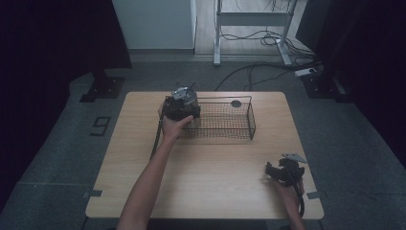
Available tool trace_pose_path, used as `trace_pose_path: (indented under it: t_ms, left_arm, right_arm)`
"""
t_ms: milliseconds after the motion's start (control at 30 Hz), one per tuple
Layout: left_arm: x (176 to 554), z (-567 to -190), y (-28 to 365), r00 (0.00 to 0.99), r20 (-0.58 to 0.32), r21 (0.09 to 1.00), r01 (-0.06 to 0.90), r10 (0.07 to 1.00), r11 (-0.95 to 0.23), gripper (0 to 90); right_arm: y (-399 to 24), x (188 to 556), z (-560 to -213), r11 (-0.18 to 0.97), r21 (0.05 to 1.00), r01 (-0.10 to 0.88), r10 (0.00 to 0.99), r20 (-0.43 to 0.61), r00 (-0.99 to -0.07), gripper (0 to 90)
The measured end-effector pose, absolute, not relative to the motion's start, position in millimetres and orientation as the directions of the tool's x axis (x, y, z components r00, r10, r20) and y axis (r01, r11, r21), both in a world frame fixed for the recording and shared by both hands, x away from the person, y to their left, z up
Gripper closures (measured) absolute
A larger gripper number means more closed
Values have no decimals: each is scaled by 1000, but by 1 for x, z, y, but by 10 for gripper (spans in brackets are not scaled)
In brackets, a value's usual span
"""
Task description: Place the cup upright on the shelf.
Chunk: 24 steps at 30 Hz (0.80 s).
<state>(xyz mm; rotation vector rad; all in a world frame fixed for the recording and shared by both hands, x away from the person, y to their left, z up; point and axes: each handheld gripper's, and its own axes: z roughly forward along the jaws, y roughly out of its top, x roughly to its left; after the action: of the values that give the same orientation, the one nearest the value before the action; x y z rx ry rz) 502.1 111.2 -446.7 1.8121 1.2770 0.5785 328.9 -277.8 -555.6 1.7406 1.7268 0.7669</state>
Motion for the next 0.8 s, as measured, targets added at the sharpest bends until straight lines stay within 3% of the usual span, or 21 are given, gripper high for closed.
trace_pose_path:
  t_ms: [600, 800]
  left_arm:
    - [500, -478, 102, 364, -30, 801, 566, 931, -196, 36]
    - [497, -475, 102, 365, -65, 810, 563, 929, -165, 0]
  right_arm:
    - [-278, 329, -556, -9, 737, 676, 1000, 8, 4, 114]
    - [-278, 329, -556, -8, 737, 676, 1000, 7, 3, 115]
